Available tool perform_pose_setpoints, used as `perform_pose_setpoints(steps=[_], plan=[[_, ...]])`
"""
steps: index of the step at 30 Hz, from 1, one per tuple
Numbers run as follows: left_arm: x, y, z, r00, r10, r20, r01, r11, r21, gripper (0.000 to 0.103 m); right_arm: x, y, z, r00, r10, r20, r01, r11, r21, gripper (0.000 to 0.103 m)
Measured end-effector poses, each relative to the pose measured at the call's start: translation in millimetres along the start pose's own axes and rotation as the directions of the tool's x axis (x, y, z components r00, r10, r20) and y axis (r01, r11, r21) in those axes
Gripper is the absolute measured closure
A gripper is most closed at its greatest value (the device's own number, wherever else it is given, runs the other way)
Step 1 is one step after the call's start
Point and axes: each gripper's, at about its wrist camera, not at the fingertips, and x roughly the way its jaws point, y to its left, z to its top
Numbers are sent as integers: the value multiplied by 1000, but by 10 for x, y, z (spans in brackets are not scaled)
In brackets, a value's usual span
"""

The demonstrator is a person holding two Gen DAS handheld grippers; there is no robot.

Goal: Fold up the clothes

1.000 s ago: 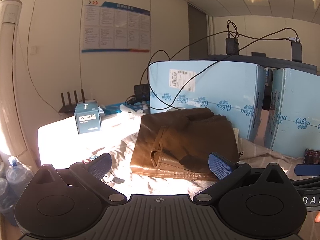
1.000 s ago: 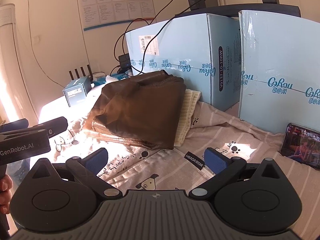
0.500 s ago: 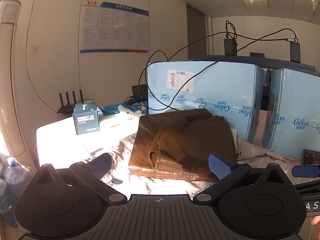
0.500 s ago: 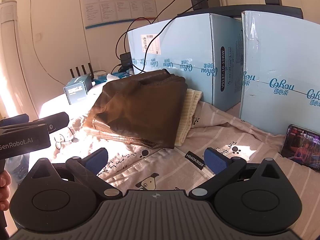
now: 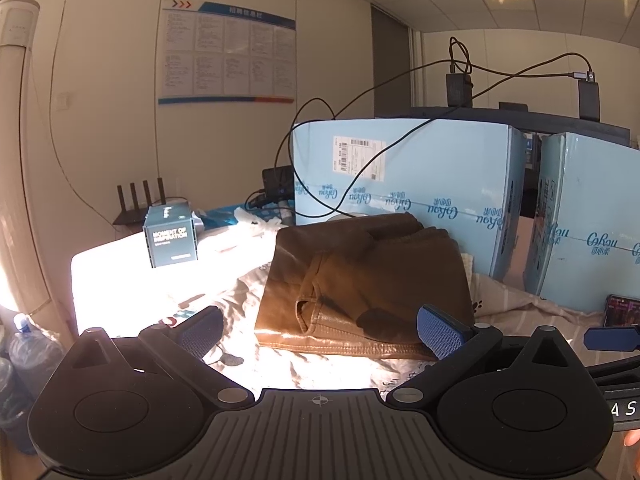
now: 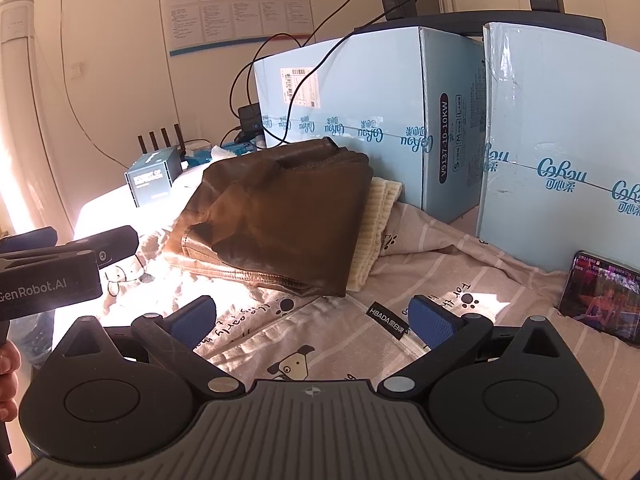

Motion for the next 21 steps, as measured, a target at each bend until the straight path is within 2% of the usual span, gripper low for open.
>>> perform_pose_setpoints(steps=[21], plan=[[56, -3, -40, 1000, 3, -14, -3, 1000, -4, 0, 14, 3, -2, 1000, -8, -5, 8, 1000, -5, 0]])
